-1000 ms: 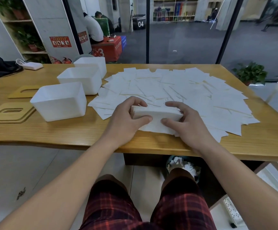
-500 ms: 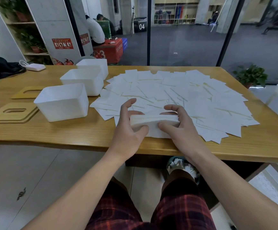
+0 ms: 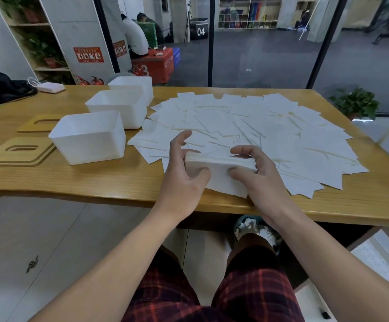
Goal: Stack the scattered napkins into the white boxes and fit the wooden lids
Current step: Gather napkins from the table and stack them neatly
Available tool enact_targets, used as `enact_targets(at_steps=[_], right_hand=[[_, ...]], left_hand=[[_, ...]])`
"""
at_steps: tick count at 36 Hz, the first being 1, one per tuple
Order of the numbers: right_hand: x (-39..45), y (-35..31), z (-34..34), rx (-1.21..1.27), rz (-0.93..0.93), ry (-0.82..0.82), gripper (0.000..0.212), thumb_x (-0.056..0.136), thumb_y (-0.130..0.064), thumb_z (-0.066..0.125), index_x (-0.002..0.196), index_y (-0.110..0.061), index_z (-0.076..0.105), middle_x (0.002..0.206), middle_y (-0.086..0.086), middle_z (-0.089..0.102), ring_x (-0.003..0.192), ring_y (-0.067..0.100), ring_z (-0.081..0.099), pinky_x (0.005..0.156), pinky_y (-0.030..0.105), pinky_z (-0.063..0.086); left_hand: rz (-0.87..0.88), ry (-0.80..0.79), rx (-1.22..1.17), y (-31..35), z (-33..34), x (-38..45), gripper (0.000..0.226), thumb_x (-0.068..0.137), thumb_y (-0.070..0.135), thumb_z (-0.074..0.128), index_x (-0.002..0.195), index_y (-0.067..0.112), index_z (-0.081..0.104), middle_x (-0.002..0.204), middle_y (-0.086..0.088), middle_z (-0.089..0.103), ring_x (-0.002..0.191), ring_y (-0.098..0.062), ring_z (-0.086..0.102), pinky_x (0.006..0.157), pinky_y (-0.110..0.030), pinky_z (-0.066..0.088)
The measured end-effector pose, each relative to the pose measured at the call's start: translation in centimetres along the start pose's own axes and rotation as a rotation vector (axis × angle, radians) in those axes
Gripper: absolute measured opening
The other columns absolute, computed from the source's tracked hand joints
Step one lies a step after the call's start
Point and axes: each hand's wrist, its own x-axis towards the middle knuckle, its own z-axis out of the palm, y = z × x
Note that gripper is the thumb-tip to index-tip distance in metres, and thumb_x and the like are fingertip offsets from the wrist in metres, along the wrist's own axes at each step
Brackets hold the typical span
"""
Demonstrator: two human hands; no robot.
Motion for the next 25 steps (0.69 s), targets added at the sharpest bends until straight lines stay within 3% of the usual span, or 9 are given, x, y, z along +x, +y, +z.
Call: enact_targets(at_steps=[3, 6, 9, 12, 14, 16, 18, 21, 25], right_hand=[[0.0, 0.3, -0.2, -0.006, 0.046, -0.03, 0.035, 0.097, -0.019, 0.074, 0.121, -0.042, 0.067, 0.106, -0.004, 0.067, 0.069, 0.01, 0.062, 0.061, 0.025, 0.046], [0.3, 0.0, -0.1, 0.025, 0.062, -0.041, 0.032, 0.096, -0.016, 0.075, 0.118, -0.038, 0.068, 0.095, 0.004, 0.068, 0.069, 0.014, 0.063, 0.057, 0.026, 0.046], [0.6, -0.8, 0.2, 0.057, 0.0, -0.004, 0.032, 0.093, -0.01, 0.075, 0.114, -0.033, 0.069, 0.093, 0.001, 0.07, 0.075, 0.016, 0.066, 0.064, 0.034, 0.05], [0.8, -1.2, 0.3, -0.001, -0.081, -0.003, 0.041, 0.093, -0.011, 0.076, 0.123, -0.036, 0.065, 0.109, -0.005, 0.071, 0.073, 0.015, 0.065, 0.064, 0.03, 0.051], [0.7, -0.9, 0.2, -0.029, -0.05, -0.057, 0.046, 0.093, -0.013, 0.077, 0.128, -0.039, 0.062, 0.113, -0.008, 0.071, 0.08, 0.014, 0.068, 0.069, 0.03, 0.053], [0.5, -0.3, 0.1, -0.074, 0.004, -0.085, 0.048, 0.093, -0.016, 0.077, 0.128, -0.043, 0.061, 0.103, -0.004, 0.07, 0.076, 0.009, 0.064, 0.066, 0.024, 0.049], [0.4, 0.1, 0.0, -0.076, 0.025, -0.078, 0.049, 0.092, -0.016, 0.077, 0.128, -0.046, 0.061, 0.106, 0.0, 0.071, 0.08, 0.012, 0.066, 0.067, 0.028, 0.05], [0.5, 0.2, -0.1, -0.049, 0.032, -0.078, 0.05, 0.091, -0.014, 0.077, 0.126, -0.046, 0.062, 0.114, 0.005, 0.072, 0.086, 0.02, 0.07, 0.069, 0.035, 0.051], [0.5, 0.1, 0.1, -0.061, 0.029, -0.094, 0.045, 0.093, -0.012, 0.075, 0.125, -0.041, 0.063, 0.112, -0.004, 0.069, 0.08, 0.015, 0.066, 0.061, 0.021, 0.047]], left_hand=[[-0.01, -0.031, 0.025, -0.5, -0.5, 0.0, 0.083, 0.098, 0.001, 0.071, 0.158, 0.042, 0.032, 0.117, -0.002, 0.063, 0.085, -0.002, 0.066, 0.072, -0.017, 0.053], [-0.005, -0.05, 0.043, -0.4, -0.8, -0.1, 0.08, 0.097, 0.002, 0.07, 0.155, 0.046, 0.036, 0.117, -0.004, 0.063, 0.076, -0.013, 0.062, 0.064, -0.024, 0.054], [0.063, -0.007, 0.034, 0.4, -0.7, 0.0, 0.074, 0.096, 0.0, 0.07, 0.152, 0.04, 0.042, 0.117, 0.003, 0.061, 0.087, -0.008, 0.065, 0.071, -0.024, 0.054], [0.089, 0.026, 0.037, 0.4, -0.9, 0.2, 0.07, 0.094, -0.003, 0.07, 0.148, 0.035, 0.045, 0.113, 0.005, 0.059, 0.089, -0.006, 0.06, 0.073, -0.018, 0.05], [0.054, 0.006, 0.066, -0.3, -1.3, 0.1, 0.074, 0.092, 0.0, 0.072, 0.148, 0.038, 0.042, 0.121, 0.006, 0.061, 0.097, -0.012, 0.062, 0.074, -0.02, 0.05], [0.014, -0.022, 0.095, -1.0, -1.5, -0.2, 0.08, 0.091, 0.003, 0.074, 0.149, 0.044, 0.038, 0.125, 0.007, 0.061, 0.094, -0.014, 0.062, 0.07, -0.019, 0.05], [0.013, -0.028, 0.13, -1.3, -1.7, -0.4, 0.086, 0.091, 0.004, 0.075, 0.151, 0.049, 0.033, 0.125, 0.009, 0.061, 0.097, -0.014, 0.062, 0.07, -0.016, 0.05], [0.007, -0.026, 0.135, -1.1, -1.6, -0.2, 0.089, 0.091, 0.007, 0.076, 0.153, 0.052, 0.031, 0.135, 0.012, 0.057, 0.115, -0.012, 0.061, 0.082, -0.017, 0.048], [0.033, -0.038, 0.151, -0.6, -1.3, -0.2, 0.087, 0.094, 0.009, 0.076, 0.158, 0.048, 0.032, 0.154, 0.028, 0.041, 0.136, 0.005, 0.045, 0.101, -0.009, 0.041]])
